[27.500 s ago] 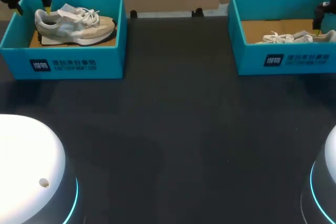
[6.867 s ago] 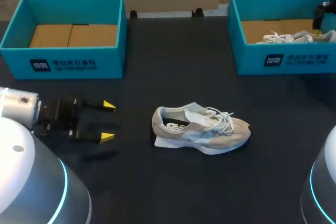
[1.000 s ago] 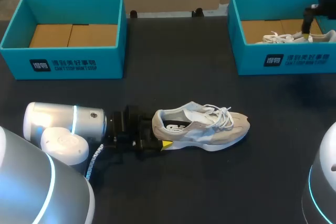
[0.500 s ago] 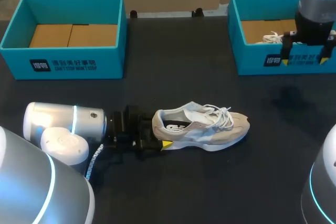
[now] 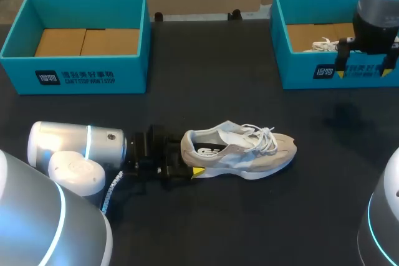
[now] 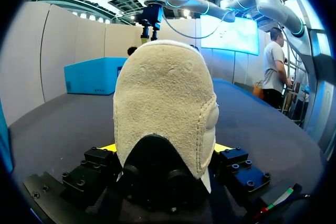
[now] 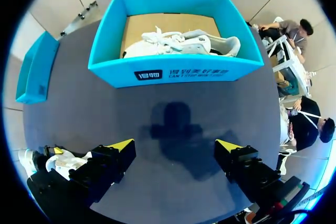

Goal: Take the shoe out of the shoebox, open the shoe tongue, remove and reinsert the insole, then place the shoe into the shoebox

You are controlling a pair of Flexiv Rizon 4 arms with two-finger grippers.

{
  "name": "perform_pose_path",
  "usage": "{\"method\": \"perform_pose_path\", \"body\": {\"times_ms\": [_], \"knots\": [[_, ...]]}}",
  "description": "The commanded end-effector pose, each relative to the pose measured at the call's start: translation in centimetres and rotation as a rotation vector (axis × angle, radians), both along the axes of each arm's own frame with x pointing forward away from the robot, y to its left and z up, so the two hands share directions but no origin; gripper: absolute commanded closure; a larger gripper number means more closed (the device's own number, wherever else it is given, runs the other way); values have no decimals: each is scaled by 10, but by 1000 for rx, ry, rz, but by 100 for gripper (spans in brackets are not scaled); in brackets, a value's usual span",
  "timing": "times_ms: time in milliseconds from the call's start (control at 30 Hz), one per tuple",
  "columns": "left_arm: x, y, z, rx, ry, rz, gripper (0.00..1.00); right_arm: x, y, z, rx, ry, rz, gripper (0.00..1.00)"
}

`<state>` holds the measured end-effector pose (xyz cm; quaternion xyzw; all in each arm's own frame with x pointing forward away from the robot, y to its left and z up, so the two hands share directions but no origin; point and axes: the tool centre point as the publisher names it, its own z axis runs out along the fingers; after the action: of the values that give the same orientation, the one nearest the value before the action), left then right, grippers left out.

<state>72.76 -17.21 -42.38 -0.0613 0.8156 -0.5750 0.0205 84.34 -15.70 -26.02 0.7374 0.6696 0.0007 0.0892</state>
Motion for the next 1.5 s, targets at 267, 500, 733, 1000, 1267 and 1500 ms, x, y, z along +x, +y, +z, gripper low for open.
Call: {"method": "perform_pose_path", "body": {"times_ms": [267, 500, 733, 1000, 1267, 1500], "knots": [[-2, 0, -1, 0, -1, 2, 100, -5, 12, 6, -16, -35, 11, 0], [-2, 0, -1, 0, -1, 2, 100, -23, 49, 19, -26, -107, -17, 0], [-2, 0, -1, 0, -1, 2, 100, -50, 94, 19, -42, -73, -27, 0], [-2, 0, -1, 0, -1, 2, 100, -85, 140, 23, -43, -29, -2, 0], [-2, 0, -1, 0, -1, 2, 100, -105, 189, 25, -53, 32, 59, 0], [-2, 0, -1, 0, -1, 2, 100, -112, 221, 20, -52, 44, 103, 0]]}}
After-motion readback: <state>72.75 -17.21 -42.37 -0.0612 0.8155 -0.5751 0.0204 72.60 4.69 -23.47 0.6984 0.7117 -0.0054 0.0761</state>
